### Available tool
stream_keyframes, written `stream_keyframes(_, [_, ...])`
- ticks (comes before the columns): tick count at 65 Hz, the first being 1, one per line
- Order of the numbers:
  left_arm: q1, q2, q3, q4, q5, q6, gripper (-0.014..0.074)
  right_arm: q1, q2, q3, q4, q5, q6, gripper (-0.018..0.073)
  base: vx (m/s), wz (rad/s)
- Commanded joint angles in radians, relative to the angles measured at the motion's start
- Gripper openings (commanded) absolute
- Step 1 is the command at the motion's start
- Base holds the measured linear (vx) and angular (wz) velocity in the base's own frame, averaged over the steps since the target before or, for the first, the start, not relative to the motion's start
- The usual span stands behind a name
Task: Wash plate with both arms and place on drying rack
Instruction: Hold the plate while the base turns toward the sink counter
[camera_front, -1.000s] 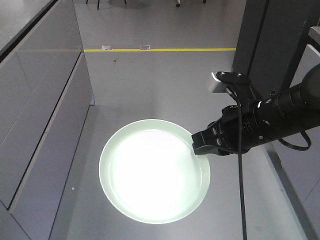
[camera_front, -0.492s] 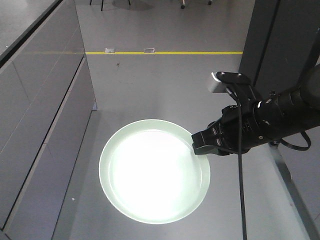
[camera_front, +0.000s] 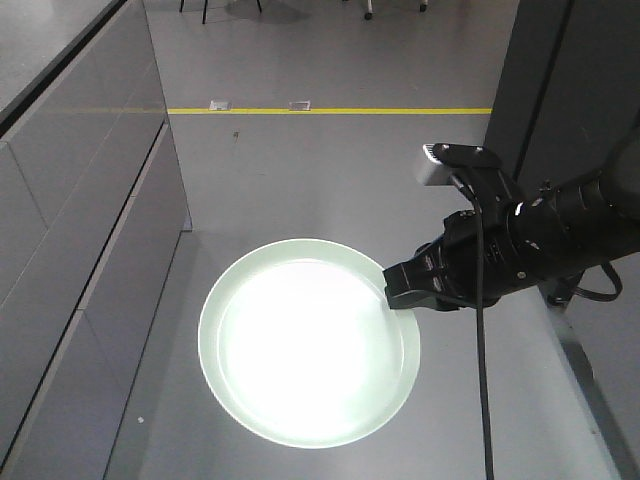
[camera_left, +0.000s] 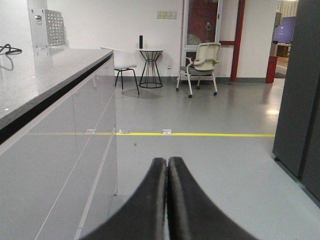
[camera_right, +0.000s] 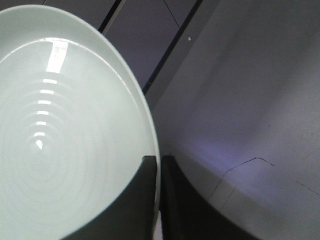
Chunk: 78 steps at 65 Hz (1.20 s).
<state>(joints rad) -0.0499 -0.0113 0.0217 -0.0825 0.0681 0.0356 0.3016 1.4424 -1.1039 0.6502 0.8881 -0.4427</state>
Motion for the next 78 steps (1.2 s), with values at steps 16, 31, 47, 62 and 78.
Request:
stream_keyframes(16, [-0.002,-0.015,-0.026,-0.006,-0.077,-0.009,-0.0007,0.0,-0.036,-0.026,0.039,-0.026,-0.011,-0.0001,0.13,-0.07])
stream_keyframes(31, [-0.002,-0.015,-0.026,-0.006,-0.077,-0.009,-0.0007,0.0,-0.036,-0.026,0.039,-0.026,-0.011,-0.0001,0.13,-0.12])
stream_keyframes(47, [-0.002,-0.015,-0.026,-0.006,-0.077,-0.009,-0.0007,0.0,-0.036,-0.026,0.039,-0.026,-0.011,-0.0001,0.13,-0.19])
stream_keyframes(62, [-0.002,-0.015,-0.026,-0.006,-0.077,-0.009,-0.0007,0.0,-0.036,-0.026,0.039,-0.026,-0.011,-0.0001,0.11,-0.25])
stream_keyframes(78, [-0.002,-0.015,-0.026,-0.006,-0.077,-0.009,-0.0007,0.0,-0.036,-0.026,0.039,-0.026,-0.011,-0.0001,0.1,-0.3])
